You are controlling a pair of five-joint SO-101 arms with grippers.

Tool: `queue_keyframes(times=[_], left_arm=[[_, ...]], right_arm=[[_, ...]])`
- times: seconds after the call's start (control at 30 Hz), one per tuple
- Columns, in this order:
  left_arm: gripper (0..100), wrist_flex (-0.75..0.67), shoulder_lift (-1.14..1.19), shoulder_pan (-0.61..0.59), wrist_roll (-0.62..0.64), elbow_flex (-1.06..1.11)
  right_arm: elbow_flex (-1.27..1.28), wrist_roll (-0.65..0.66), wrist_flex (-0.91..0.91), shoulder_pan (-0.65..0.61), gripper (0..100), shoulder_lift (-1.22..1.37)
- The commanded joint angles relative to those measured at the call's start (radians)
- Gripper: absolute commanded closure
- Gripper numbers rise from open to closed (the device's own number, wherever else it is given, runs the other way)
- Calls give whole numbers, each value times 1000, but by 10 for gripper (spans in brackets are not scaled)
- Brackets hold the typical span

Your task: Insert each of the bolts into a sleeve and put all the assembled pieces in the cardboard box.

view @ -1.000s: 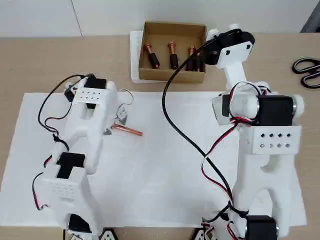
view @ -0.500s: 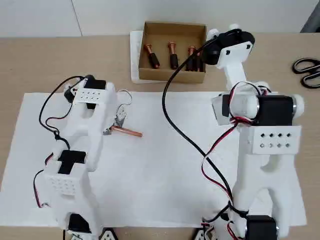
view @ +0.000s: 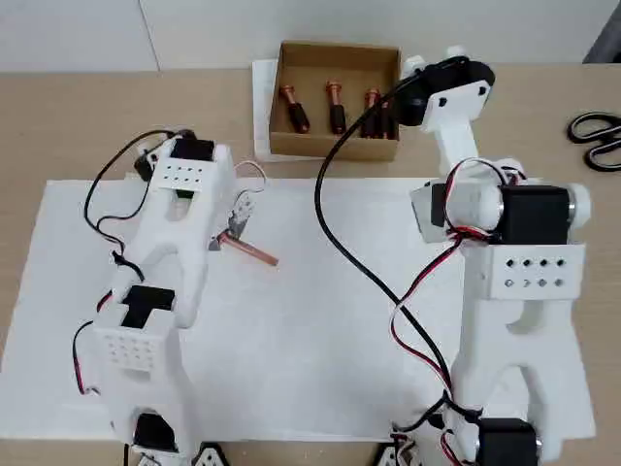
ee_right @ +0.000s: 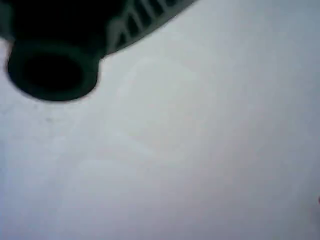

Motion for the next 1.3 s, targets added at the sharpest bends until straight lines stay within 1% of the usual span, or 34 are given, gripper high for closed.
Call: queue_keyframes(times=[0.0,0.1,0.17,0.3,0.33,0.37,0.47,0.53,0.63,0.7,0.9,1.1,1.27], left_arm=[[994,60,-12,8,-135,-130],[994,97,-12,-3,-315,-185],[994,103,-11,-8,-459,-196],[994,104,-9,-12,-848,-180],[994,100,-9,-15,-933,-168],[994,98,-9,-15,-979,-156],[984,97,-9,-20,-1022,-139],[949,97,-9,-21,-1048,-128],[890,77,-9,-21,-1051,-107],[869,58,-9,-21,-1051,-87],[863,40,-9,-21,-1046,-50],[863,48,-11,-21,-987,-47],[863,18,-11,-3,-924,-15]], right_arm=[[-9,2,-13,-1,994,-38],[-9,2,-12,-2,994,-38],[-9,2,-10,-1,994,-38],[-9,2,-8,2,994,-38],[-9,2,-8,2,994,-38],[-9,2,-7,2,994,-38],[-9,0,-7,-1,994,-45],[-9,-12,-7,-2,994,-76],[-9,-17,-7,-4,994,-116],[-8,-15,-5,-4,994,-130],[-6,-12,12,-2,994,-134],[-6,-17,13,-2,994,-137],[-6,-17,13,-1,994,-137]])
